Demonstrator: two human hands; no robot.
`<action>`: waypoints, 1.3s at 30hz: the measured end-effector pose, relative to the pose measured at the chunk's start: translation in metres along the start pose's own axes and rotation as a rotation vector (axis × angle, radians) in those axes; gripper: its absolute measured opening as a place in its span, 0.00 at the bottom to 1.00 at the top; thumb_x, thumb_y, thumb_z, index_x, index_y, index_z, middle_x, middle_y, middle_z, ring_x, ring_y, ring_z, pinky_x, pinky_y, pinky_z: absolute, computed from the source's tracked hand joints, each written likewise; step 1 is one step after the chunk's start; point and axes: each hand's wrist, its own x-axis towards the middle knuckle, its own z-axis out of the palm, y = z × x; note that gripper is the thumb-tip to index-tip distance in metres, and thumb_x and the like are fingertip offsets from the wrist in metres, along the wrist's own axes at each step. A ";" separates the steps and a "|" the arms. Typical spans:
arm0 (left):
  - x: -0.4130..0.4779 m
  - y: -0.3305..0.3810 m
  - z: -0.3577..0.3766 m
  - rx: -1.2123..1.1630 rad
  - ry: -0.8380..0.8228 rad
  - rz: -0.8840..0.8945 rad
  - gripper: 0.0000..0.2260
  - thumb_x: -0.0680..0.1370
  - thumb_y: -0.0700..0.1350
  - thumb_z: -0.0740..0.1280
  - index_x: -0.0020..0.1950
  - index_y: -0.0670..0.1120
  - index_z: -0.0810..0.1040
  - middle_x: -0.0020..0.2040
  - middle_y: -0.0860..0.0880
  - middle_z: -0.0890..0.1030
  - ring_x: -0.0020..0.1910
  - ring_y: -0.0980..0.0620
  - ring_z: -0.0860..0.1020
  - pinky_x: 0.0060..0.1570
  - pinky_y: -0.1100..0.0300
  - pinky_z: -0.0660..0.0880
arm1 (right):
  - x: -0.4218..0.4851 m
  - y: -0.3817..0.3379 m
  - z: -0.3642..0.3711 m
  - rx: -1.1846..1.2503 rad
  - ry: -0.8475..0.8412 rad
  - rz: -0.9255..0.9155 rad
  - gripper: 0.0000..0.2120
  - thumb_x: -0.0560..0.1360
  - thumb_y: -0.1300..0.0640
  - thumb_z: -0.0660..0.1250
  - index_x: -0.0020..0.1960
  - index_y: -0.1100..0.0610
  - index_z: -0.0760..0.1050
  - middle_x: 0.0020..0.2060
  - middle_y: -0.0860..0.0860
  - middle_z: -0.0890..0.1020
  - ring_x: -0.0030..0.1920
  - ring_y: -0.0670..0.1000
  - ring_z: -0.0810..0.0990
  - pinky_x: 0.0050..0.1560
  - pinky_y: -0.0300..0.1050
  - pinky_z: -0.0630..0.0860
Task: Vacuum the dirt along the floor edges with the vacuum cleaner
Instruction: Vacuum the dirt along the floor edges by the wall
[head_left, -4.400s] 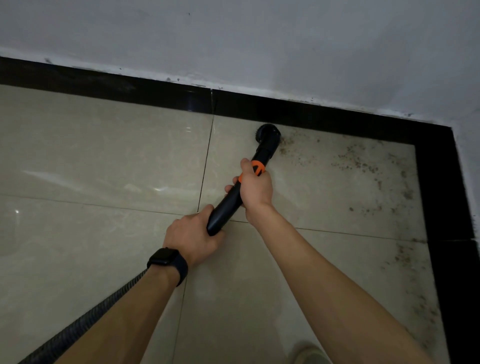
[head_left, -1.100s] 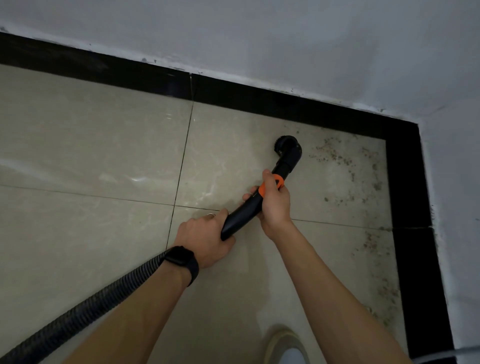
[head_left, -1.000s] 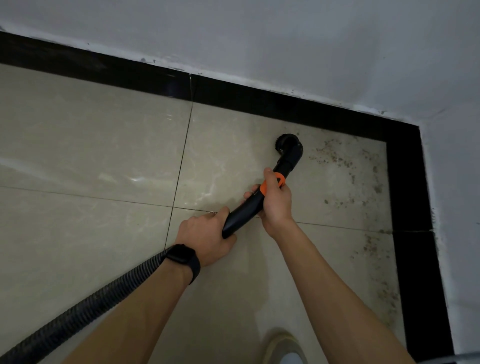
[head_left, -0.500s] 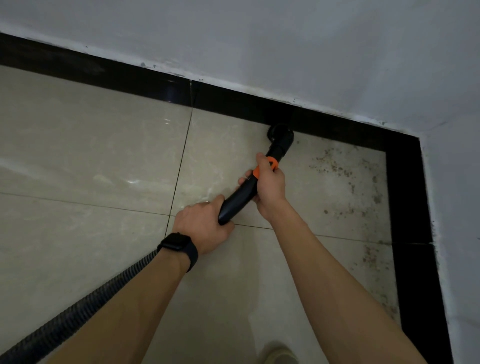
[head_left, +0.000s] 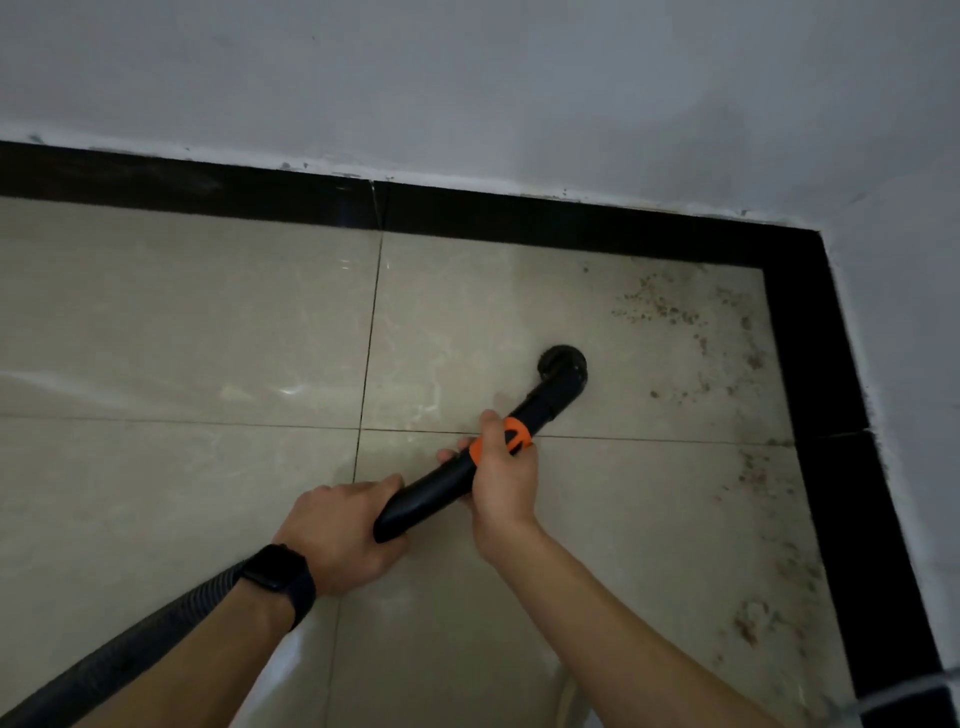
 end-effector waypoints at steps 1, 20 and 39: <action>-0.004 0.003 0.003 0.012 -0.012 0.021 0.12 0.71 0.65 0.60 0.48 0.61 0.63 0.36 0.58 0.74 0.33 0.57 0.75 0.35 0.60 0.73 | -0.005 0.003 -0.008 0.033 0.008 0.010 0.12 0.82 0.52 0.69 0.57 0.60 0.71 0.31 0.51 0.81 0.34 0.54 0.86 0.37 0.46 0.83; 0.042 0.086 0.014 0.046 0.064 -0.053 0.14 0.73 0.62 0.60 0.52 0.57 0.61 0.39 0.57 0.72 0.32 0.51 0.72 0.35 0.58 0.70 | 0.048 -0.053 -0.055 -0.013 -0.101 -0.092 0.10 0.81 0.52 0.70 0.52 0.57 0.72 0.32 0.52 0.80 0.31 0.55 0.83 0.42 0.52 0.81; 0.103 0.103 -0.009 -0.029 0.095 -0.131 0.13 0.74 0.58 0.63 0.50 0.57 0.61 0.37 0.56 0.73 0.32 0.52 0.73 0.31 0.60 0.69 | 0.104 -0.107 -0.034 -0.091 -0.153 -0.099 0.13 0.80 0.50 0.70 0.55 0.59 0.73 0.30 0.50 0.81 0.33 0.55 0.85 0.42 0.57 0.85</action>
